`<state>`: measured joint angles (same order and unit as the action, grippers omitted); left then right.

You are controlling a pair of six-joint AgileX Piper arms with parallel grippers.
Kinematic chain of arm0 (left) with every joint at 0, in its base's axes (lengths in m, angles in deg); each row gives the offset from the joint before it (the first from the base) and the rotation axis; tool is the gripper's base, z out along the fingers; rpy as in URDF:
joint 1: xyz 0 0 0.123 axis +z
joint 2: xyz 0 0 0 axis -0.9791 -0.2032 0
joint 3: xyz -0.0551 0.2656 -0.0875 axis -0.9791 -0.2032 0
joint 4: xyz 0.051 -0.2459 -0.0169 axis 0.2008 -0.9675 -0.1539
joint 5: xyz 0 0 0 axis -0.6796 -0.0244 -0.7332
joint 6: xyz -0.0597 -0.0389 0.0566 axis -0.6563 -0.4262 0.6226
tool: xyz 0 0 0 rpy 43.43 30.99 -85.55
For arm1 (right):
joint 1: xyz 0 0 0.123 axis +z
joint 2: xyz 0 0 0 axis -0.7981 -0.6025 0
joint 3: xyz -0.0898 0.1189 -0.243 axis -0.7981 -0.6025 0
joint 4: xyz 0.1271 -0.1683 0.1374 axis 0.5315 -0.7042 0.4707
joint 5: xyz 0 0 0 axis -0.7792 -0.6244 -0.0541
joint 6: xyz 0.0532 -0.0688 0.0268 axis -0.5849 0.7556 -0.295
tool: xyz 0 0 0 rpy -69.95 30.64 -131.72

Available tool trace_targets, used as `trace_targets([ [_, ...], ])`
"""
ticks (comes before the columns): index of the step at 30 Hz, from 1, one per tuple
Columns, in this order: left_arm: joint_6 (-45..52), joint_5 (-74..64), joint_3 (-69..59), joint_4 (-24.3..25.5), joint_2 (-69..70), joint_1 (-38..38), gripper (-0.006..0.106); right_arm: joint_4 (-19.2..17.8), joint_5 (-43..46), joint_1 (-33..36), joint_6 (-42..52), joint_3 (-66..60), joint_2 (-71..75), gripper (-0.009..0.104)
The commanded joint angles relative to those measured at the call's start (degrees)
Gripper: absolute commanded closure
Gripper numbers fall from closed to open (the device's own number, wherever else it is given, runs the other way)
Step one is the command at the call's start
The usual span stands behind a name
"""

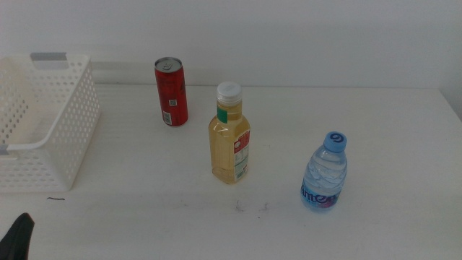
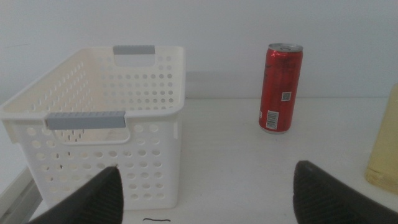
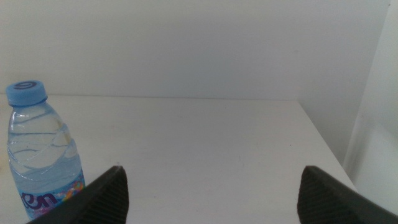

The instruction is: Use arms to grab the bottles and put them into the dustbin to the left of the table.

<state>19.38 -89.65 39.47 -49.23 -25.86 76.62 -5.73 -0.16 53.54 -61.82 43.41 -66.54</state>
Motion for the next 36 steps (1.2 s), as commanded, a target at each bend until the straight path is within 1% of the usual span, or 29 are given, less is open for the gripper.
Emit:
trace_targets([
  [1,-0.27,0.64,0.04,-0.57,0.2,-0.15,0.007,-0.48,0.76,-0.24,0.4,-0.22,0.27,0.014],
  [9,-0.27,2.61,0.04,0.07,0.2,-0.15,0.007,-0.48,0.76,-0.24,0.4,-0.22,0.27,0.014],
  [11,-0.27,4.74,0.04,0.07,-1.01,-1.33,0.007,-0.48,0.76,-0.24,0.4,-0.22,0.27,0.014],
  [13,-0.27,8.86,0.04,-0.66,-6.03,-4.87,0.007,-0.48,0.76,-0.24,0.4,-0.22,0.27,0.014],
  [16,-0.27,20.01,0.04,-1.35,-17.58,-11.49,0.007,-0.48,0.76,-0.24,0.4,-0.22,0.27,0.014],
  [19,-0.27,32.35,0.04,-3.74,-32.9,-17.24,0.007,-0.48,0.76,-0.24,0.4,-0.22,0.27,0.014],
  [22,-0.04,46.83,0.04,-3.87,-47.31,-20.69,0.007,-0.48,0.76,-0.24,0.4,-0.22,0.27,0.014],
  [26,-0.04,66.11,0.04,-2.54,-63.86,-21.25,0.007,-0.48,0.76,-0.24,0.4,-0.22,0.27,0.014],
  [30,-0.04,80.2,0.04,-3.18,-75.65,-21.25,0.007,-0.48,0.76,-0.24,0.4,-0.22,0.27,0.014],
  [32,-0.04,80.26,0.04,-3.6,-79.04,-21.25,0.007,-0.48,0.76,-0.24,0.4,-0.22,0.27,0.014],
  [36,-0.04,80.26,0.04,-6.04,-81.94,-21.25,0.007,-0.48,0.76,-0.24,0.4,-0.22,0.27,0.014],
])
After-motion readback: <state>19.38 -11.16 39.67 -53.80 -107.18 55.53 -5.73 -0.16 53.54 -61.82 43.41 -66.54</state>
